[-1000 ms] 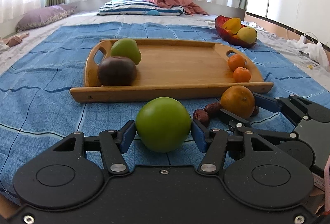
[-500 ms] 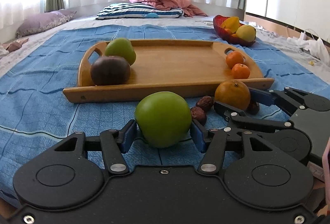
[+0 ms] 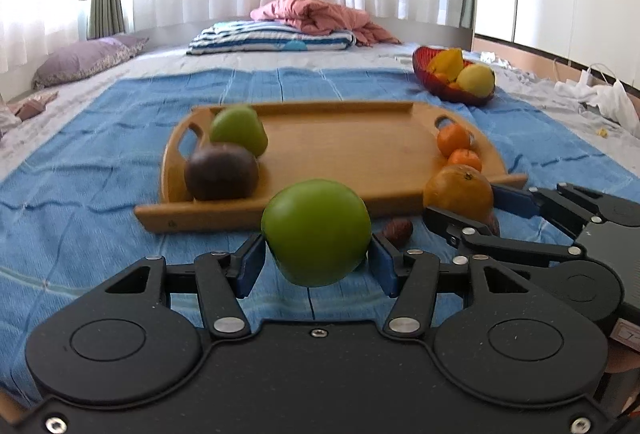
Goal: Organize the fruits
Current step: 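Lift and carry the green apple over the tray while the right carries the orange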
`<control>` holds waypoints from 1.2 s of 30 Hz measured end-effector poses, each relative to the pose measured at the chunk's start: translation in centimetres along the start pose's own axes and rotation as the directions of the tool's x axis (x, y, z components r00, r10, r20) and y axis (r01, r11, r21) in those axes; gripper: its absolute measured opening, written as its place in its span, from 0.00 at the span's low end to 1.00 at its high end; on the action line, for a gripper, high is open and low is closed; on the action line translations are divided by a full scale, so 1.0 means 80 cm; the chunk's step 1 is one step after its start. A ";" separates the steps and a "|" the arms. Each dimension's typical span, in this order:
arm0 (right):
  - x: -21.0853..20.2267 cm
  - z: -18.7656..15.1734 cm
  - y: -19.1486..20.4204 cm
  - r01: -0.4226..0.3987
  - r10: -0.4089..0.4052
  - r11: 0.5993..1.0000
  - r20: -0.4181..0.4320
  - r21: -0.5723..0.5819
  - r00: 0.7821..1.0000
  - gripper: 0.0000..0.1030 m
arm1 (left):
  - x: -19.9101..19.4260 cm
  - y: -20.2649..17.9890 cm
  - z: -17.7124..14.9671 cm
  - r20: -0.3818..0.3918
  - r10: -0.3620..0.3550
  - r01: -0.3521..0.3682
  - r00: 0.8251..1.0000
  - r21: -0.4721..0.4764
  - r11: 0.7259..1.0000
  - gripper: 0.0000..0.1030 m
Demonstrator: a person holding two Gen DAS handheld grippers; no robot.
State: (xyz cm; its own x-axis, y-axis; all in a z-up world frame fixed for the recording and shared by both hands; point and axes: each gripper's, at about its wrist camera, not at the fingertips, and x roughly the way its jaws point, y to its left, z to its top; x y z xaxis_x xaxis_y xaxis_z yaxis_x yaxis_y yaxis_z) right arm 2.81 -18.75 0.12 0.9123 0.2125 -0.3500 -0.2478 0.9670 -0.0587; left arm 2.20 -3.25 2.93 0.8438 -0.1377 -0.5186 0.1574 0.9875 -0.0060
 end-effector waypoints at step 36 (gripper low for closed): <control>0.191 0.154 -0.148 0.123 0.029 0.931 -0.404 0.344 0.914 0.54 | 0.186 0.121 0.219 -0.175 0.031 -0.059 0.984 -0.160 0.985 0.52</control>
State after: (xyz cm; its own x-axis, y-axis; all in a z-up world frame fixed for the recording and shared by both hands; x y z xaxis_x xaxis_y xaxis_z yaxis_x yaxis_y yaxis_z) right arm 23.70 -25.22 6.97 0.6953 0.1657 -0.6994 -0.0066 0.9745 0.2244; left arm 25.31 2.93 10.12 0.7456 -0.0920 -0.6600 0.0229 0.9934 -0.1125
